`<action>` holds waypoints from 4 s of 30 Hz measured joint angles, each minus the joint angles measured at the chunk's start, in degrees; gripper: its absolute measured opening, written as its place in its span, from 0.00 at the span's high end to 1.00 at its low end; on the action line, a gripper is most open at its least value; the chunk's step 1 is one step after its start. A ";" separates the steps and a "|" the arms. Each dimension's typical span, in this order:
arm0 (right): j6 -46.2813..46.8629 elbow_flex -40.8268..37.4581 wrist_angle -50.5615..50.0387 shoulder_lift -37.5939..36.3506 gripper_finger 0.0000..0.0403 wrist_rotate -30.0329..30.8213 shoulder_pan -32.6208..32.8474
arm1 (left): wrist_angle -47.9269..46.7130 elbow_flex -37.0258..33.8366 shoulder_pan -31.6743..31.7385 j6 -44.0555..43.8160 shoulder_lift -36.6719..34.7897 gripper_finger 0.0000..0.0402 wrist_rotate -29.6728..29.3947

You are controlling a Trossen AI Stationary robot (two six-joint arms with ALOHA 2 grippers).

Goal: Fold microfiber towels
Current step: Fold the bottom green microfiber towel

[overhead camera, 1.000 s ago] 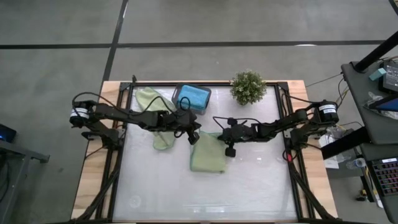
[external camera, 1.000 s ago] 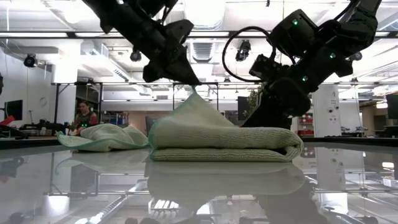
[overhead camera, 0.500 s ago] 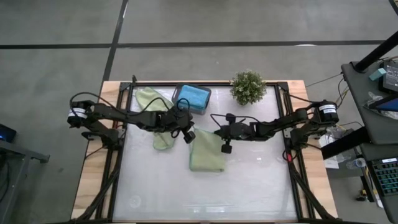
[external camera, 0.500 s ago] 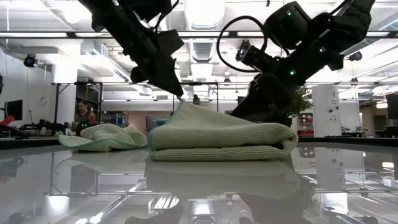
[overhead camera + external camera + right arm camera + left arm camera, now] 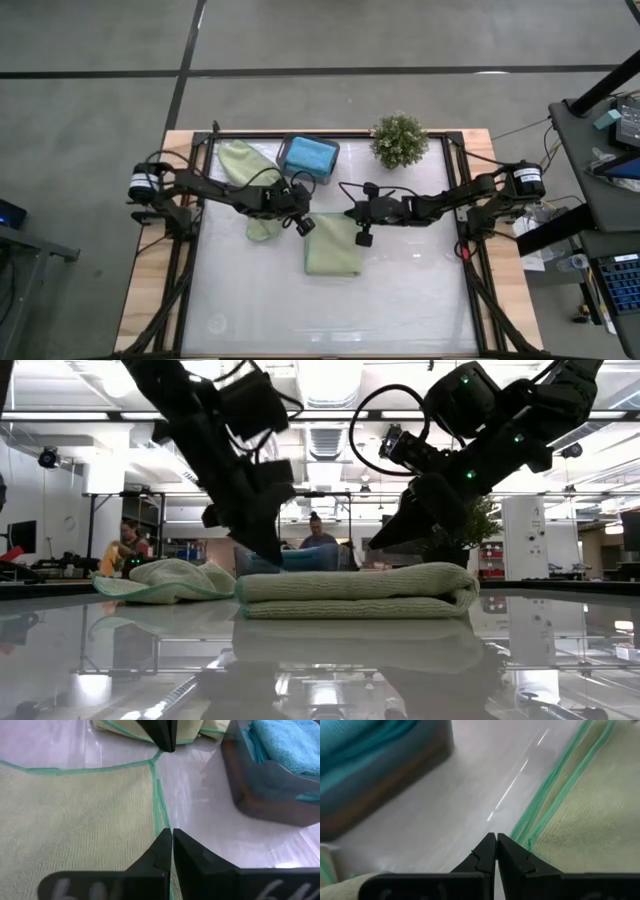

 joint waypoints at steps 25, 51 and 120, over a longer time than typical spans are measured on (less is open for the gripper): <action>17.19 6.66 -20.59 -2.99 0.98 -2.89 0.04 | -6.13 0.39 0.13 3.63 -0.46 0.70 6.86; 18.52 10.82 -19.82 -3.18 0.94 6.29 27.80 | 9.02 0.46 -25.47 17.06 -5.37 0.54 5.82; 12.79 35.50 -37.13 22.71 0.95 11.37 27.22 | 16.98 0.98 -26.01 3.76 4.75 0.94 7.14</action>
